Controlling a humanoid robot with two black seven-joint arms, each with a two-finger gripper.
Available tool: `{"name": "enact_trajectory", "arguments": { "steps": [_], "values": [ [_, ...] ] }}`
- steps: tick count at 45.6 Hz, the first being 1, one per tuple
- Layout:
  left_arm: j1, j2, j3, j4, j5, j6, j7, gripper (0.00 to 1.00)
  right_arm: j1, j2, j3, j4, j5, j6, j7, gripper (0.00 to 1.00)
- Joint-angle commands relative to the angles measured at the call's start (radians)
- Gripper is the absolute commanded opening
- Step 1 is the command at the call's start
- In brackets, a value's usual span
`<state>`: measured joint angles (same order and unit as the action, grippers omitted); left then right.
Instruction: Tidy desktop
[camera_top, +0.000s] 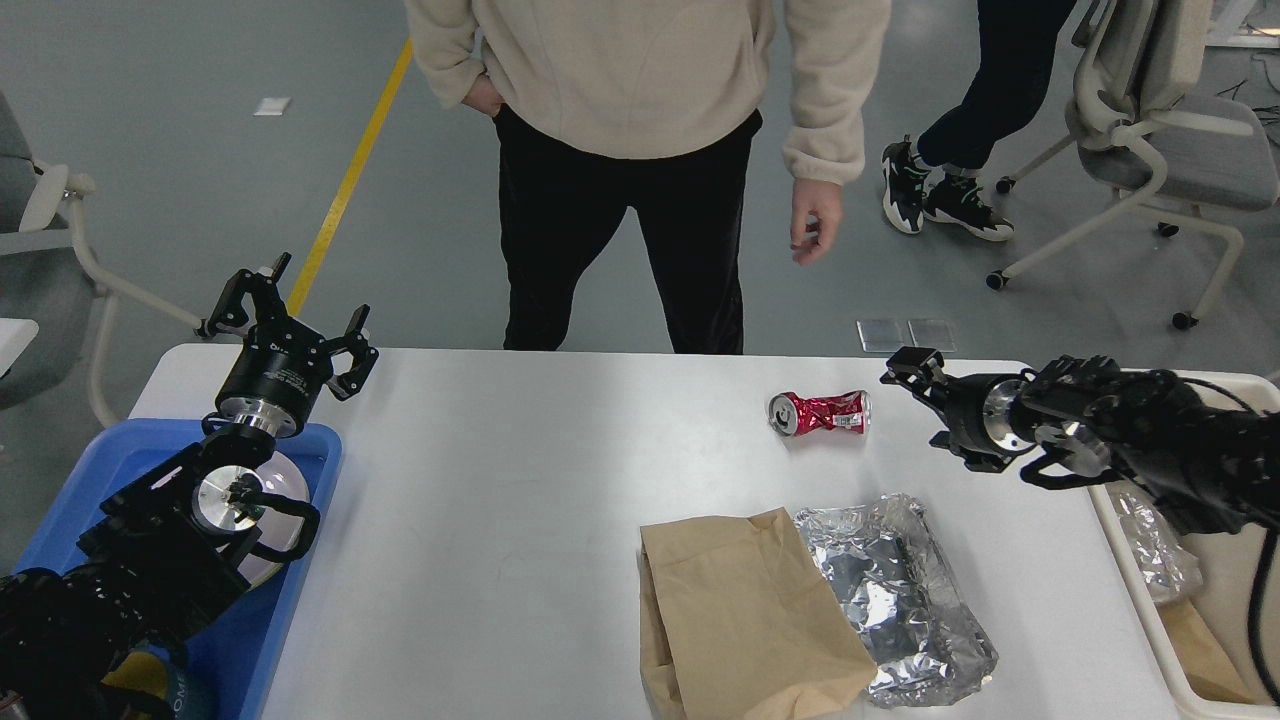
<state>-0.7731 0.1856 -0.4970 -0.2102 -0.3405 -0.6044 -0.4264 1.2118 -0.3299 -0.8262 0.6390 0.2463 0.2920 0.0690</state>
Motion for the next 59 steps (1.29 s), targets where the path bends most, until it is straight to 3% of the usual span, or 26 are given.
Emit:
{"name": "enact_trajectory", "arguments": {
  "steps": [1, 9, 22, 32, 50, 59],
  "values": [
    [0.000, 0.000, 0.000, 0.000, 0.000, 0.000, 0.000, 0.97, 0.104, -0.073, -0.117, 0.100, -0.018, 0.150, 0.000, 1.00],
    [0.000, 0.000, 0.000, 0.000, 0.000, 0.000, 0.000, 0.97, 0.228, -0.129, -0.237, 0.175, -0.019, 0.298, 0.000, 1.00],
    [0.000, 0.000, 0.000, 0.000, 0.000, 0.000, 0.000, 0.97, 0.279, -0.164, -0.246, 0.271, -0.081, 0.470, 0.000, 1.00],
    [0.000, 0.000, 0.000, 0.000, 0.000, 0.000, 0.000, 0.97, 0.354, -0.170, -0.266, 0.283, -0.108, 0.667, 0.000, 1.00],
    [0.000, 0.000, 0.000, 0.000, 0.000, 0.000, 0.000, 0.97, 0.584, -0.288, -0.267, 0.278, -0.134, 0.668, 0.000, 1.00],
    [0.000, 0.000, 0.000, 0.000, 0.000, 0.000, 0.000, 0.97, 0.597, -0.304, -0.269, 0.258, -0.133, 0.668, 0.002, 1.00]
  ]
}}
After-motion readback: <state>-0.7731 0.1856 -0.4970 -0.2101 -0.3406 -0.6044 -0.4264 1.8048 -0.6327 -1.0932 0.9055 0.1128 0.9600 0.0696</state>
